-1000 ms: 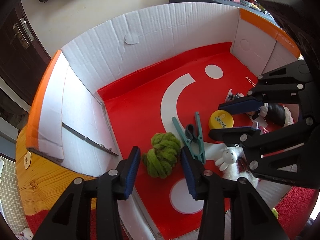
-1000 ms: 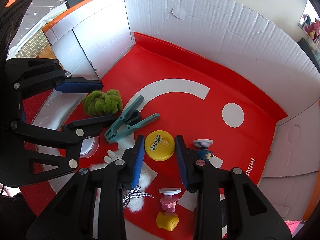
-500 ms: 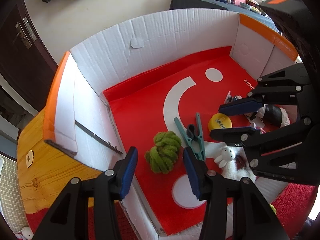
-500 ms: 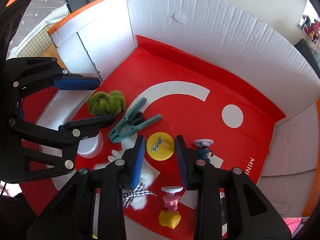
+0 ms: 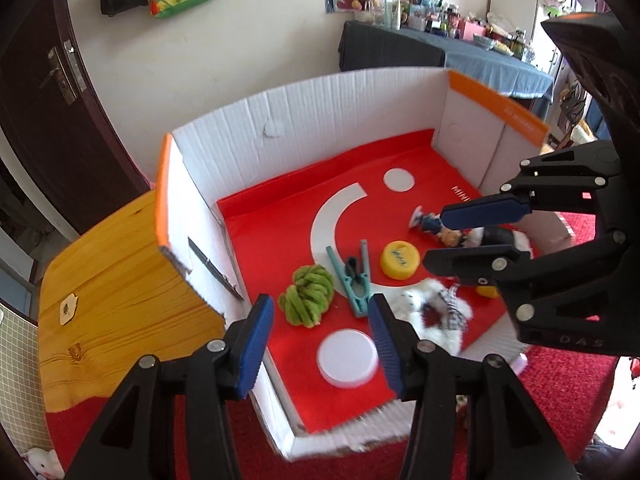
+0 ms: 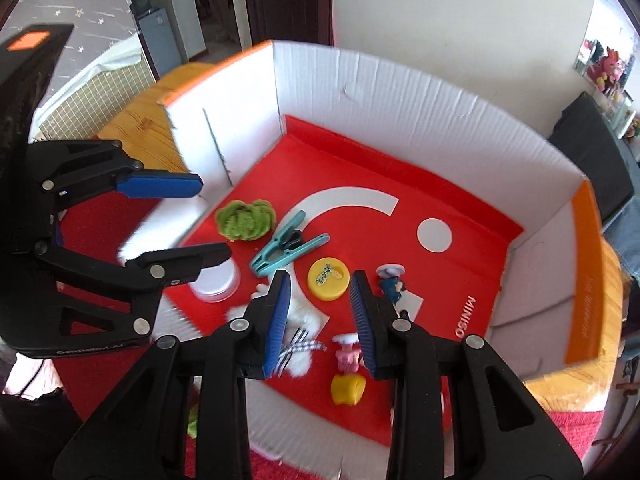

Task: Organize objects
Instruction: 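Lift both tools out and move back toward the remaining yarn ball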

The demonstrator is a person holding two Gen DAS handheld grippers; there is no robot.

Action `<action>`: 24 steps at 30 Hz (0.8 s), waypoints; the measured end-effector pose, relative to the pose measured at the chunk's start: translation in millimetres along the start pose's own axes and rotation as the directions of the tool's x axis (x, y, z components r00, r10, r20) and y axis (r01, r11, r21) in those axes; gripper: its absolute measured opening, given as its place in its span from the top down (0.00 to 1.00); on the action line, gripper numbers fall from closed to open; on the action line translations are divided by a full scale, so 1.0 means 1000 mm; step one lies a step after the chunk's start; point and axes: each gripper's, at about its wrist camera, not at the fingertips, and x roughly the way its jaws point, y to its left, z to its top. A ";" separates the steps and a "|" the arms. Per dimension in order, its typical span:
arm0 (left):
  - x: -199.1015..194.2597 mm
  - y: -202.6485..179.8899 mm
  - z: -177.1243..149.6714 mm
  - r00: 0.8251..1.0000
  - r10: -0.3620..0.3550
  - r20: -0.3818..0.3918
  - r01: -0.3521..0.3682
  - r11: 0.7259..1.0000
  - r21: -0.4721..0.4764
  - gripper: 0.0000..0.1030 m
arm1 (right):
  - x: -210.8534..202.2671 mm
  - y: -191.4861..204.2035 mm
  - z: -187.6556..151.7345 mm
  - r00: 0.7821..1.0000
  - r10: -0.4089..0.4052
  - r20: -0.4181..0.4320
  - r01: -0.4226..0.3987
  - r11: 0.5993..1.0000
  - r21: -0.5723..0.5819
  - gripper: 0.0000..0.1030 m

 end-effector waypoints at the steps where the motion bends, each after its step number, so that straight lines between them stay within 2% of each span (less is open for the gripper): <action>1: 0.002 -0.003 0.004 1.000 -0.004 0.007 0.004 1.000 -0.001 0.49 | -0.005 -0.001 -0.002 1.000 -0.002 0.018 0.002 1.000 0.004 0.71; 2: 0.014 -0.012 0.009 1.000 -0.005 0.019 0.005 1.000 -0.005 0.49 | -0.005 -0.002 0.000 1.000 -0.004 0.029 0.004 1.000 0.007 0.71; 6: 0.009 -0.023 0.004 0.998 -0.006 0.068 0.007 1.000 -0.018 0.49 | -0.021 -0.012 -0.014 0.997 -0.015 0.081 0.013 1.000 0.024 0.71; 10: -0.014 -0.026 -0.006 0.992 -0.014 0.124 0.019 0.999 -0.042 0.44 | -0.039 -0.006 -0.023 0.992 -0.019 0.126 0.014 0.999 0.047 0.71; 20: -0.030 -0.050 -0.029 0.974 0.000 0.225 0.016 0.997 -0.070 0.39 | -0.077 0.000 -0.065 0.970 -0.043 0.240 0.020 0.995 0.098 0.71; 22: -0.032 -0.054 -0.033 0.971 0.004 0.238 0.014 0.997 -0.071 0.36 | -0.083 0.001 -0.072 0.965 -0.054 0.256 0.027 0.994 0.106 0.62; 23: -0.033 -0.057 -0.035 0.969 0.008 0.246 0.010 0.997 -0.072 0.36 | -0.084 0.002 -0.076 0.962 -0.061 0.268 0.032 0.993 0.111 0.48; 24: -0.034 -0.059 -0.036 0.968 0.011 0.251 0.007 0.997 -0.073 0.36 | -0.088 0.003 -0.081 0.954 -0.071 0.291 0.038 0.993 0.115 0.42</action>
